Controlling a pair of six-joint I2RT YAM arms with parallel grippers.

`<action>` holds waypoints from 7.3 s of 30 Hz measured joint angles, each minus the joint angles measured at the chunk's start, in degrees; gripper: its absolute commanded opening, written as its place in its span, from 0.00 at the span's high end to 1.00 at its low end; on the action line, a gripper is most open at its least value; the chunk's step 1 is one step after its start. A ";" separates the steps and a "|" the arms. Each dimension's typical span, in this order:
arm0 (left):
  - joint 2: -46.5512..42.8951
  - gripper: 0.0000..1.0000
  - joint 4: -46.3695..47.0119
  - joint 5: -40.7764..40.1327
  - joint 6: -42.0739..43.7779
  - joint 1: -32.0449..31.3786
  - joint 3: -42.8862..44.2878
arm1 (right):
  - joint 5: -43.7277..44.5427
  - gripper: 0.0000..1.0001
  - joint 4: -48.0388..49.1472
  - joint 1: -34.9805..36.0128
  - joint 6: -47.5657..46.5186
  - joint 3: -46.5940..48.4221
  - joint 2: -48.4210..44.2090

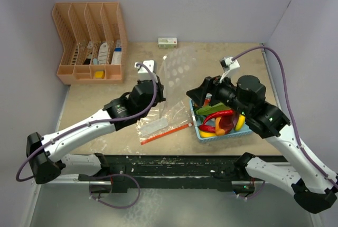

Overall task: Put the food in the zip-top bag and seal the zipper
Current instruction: Open the zipper of the food storage bag, then pick up the fake vegetable from the bin, then place the fake vegetable in the zipper food storage bag.

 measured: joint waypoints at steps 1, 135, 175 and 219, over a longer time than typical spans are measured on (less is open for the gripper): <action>1.25 1.00 -0.90 0.09 -0.92 0.00 0.44 | -0.59 0.19 0.90 0.00 0.15 0.00 0.09; 13.38 1.00 -15.80 11.65 6.67 0.39 -0.76 | 20.50 0.12 -25.05 -13.07 17.90 -4.90 9.49; 11.32 1.00 -12.50 17.18 8.09 0.72 -3.26 | 14.97 0.45 1.64 -35.17 17.14 -17.94 25.92; 17.88 1.00 -19.06 24.13 5.51 1.38 9.14 | -14.47 1.00 23.50 -33.14 11.15 -21.33 -13.90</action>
